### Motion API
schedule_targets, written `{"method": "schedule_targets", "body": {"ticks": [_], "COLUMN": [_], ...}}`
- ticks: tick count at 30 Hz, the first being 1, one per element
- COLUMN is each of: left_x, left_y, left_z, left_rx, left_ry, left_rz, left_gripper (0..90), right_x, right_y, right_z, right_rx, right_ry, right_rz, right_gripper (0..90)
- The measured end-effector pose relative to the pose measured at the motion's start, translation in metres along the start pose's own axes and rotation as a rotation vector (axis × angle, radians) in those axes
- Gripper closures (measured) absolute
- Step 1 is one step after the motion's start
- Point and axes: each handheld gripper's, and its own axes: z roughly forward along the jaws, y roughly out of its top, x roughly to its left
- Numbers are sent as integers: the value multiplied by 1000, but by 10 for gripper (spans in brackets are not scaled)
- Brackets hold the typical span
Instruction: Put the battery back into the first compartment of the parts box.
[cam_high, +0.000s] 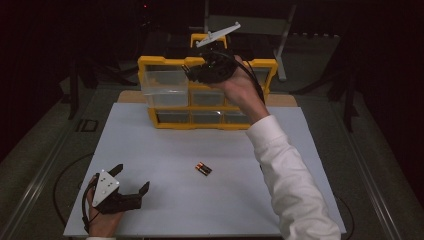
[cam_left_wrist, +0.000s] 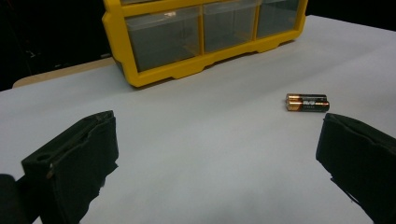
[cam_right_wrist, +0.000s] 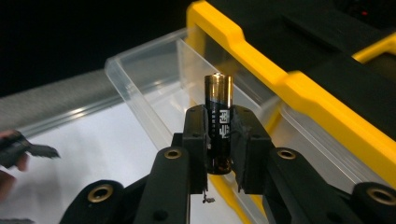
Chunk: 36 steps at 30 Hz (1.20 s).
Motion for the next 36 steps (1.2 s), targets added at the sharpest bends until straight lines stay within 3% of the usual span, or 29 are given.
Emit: {"method": "schedule_targets", "body": {"ticks": [10, 17, 22, 23, 24, 26, 27, 29, 31, 32, 36], "left_x": [1, 2, 2, 2, 2, 2, 2, 2, 2, 1, 2], "left_y": [0, 0, 0, 0, 0, 0, -1, 0, 0, 0, 0], "left_z": [-1, -1, -2, -2, -2, -2, -2, -2, -2, -2, -1], "left_rx": [-3, -2, -7, -7, -7, -5, -6, -6, -4, -4, -3], "left_ry": [3, 2, 2, 1, 2, 3, 2, 2, 3, 3, 3], "left_rz": [-4, -4, -9, -8, -7, -8, -9, -8, -7, -7, -7], "left_gripper": [0, 0, 0, 0, 0, 0, 0, 0, 0, 0, 0], "right_x": [9, 12, 12, 11, 10, 8, 8, 8, 8, 8, 9], "right_y": [11, 13, 11, 11, 11, 10, 9, 8, 5, 3, -5], "right_z": [12, 21, 24, 24, 24, 23, 22, 22, 20, 18, 13], "right_rx": [-37, -31, -9, -16, -27, -27, -9, 3, 6, 15, 30], "right_ry": [4, 8, -14, -12, -7, 19, 2, -4, -1, -23, -28], "right_rz": [-3, -4, -4, 1, 14, 38, 50, 49, 42, 38, 25], "right_gripper": [767, 766, 754, 665, 519, 483, 263, 274, 236, 143, 118]}}
